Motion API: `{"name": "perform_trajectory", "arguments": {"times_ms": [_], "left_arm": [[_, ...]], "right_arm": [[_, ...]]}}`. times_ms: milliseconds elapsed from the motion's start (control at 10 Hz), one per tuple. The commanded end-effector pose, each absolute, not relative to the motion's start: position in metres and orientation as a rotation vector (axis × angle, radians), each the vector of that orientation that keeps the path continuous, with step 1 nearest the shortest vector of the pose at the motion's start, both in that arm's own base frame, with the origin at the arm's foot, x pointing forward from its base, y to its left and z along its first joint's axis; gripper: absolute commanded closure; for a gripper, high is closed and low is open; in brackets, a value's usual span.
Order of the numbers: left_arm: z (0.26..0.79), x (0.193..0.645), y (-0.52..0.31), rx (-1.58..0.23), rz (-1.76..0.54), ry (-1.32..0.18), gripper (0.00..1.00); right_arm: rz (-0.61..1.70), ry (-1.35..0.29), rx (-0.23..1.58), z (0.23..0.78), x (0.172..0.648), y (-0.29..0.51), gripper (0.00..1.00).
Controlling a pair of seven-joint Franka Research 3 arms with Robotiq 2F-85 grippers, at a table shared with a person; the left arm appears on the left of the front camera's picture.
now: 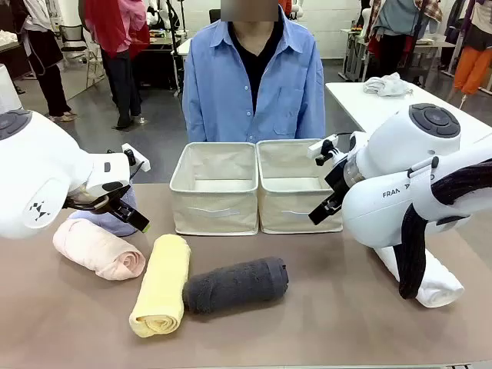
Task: Sort the towels based on their folding style.
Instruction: Pick up one triangle-folded towel and place it in the left Fabric basket.
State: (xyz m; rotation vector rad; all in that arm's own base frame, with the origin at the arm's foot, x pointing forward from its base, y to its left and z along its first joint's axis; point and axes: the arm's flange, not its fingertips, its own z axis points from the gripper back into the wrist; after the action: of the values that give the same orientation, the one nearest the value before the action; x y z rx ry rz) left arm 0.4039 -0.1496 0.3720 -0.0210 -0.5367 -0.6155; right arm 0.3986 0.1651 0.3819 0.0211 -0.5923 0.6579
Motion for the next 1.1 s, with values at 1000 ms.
{"name": "perform_trajectory", "arguments": {"times_ms": [1000], "left_arm": [[0.3720,0.4038,-0.1497,-0.021,-0.616,-0.537,0.00]], "right_arm": [[0.658,-0.598,0.021,0.3841,0.3993,0.1655,0.00]]}}
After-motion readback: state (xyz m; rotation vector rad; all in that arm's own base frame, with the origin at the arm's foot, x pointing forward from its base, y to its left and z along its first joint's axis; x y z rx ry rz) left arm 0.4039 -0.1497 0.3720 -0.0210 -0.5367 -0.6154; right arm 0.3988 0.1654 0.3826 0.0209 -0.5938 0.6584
